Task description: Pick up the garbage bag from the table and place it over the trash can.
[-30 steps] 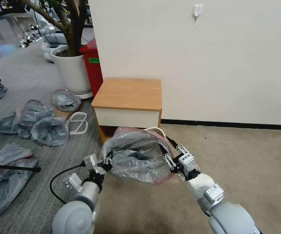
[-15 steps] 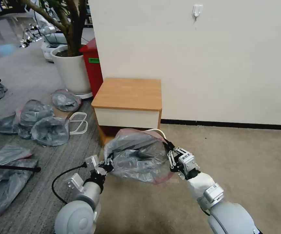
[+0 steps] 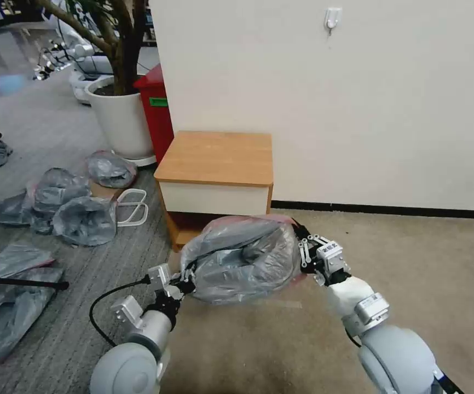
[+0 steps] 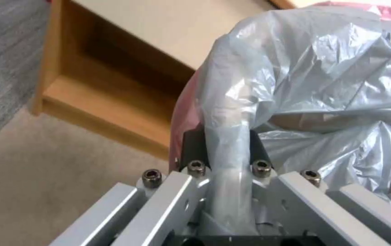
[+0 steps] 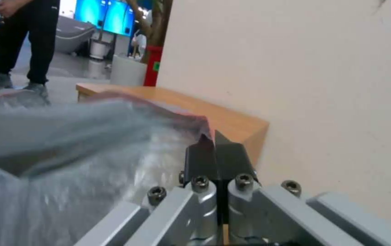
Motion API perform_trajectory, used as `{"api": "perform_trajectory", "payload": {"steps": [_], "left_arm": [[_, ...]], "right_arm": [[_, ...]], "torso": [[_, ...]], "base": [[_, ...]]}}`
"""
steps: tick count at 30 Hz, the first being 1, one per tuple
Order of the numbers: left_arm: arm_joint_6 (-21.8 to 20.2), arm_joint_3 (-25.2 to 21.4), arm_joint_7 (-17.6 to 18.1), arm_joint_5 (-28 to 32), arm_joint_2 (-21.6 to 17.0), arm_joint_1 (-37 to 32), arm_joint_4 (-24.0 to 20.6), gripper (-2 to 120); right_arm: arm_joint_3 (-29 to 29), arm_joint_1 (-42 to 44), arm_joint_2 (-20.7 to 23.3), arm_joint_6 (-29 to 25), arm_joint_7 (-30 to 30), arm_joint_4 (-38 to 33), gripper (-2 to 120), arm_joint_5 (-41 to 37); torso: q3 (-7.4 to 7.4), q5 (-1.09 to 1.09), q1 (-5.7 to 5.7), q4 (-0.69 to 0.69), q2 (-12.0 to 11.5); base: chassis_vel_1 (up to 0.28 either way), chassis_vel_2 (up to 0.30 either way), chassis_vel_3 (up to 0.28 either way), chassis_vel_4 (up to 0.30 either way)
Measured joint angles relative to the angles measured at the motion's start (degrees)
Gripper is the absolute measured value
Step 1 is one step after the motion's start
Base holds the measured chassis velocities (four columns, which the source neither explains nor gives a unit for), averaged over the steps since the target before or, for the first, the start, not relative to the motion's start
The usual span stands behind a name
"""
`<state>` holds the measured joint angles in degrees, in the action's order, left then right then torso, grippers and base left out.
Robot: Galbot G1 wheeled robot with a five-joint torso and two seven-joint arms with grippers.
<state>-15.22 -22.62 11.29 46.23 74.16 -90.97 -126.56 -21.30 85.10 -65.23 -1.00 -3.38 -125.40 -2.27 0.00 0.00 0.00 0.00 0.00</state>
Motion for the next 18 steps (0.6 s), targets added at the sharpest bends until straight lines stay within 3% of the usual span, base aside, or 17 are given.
{"api": "perform_trajectory", "payload": {"steps": [8,18], "left_arm": [[2.5,-0.2,-5.2,3.1,0.0,-0.6,-1.1,3],[2.7,0.0,-5.6,9.2,0.4,-1.4,-3.1,3]], "right_arm": [[-0.4,-1.0,0.0,0.0,0.0,3.0,0,-1.4],[-0.8,-2.4,-0.5,-1.1,0.2,10.3,0,-1.1]], "torso": [[0.0,0.0,0.0,0.0,0.0],[0.0,0.0,0.0,0.0,0.0]], "base": [[0.0,0.0,0.0,0.0],[0.0,0.0,0.0,0.0]]}}
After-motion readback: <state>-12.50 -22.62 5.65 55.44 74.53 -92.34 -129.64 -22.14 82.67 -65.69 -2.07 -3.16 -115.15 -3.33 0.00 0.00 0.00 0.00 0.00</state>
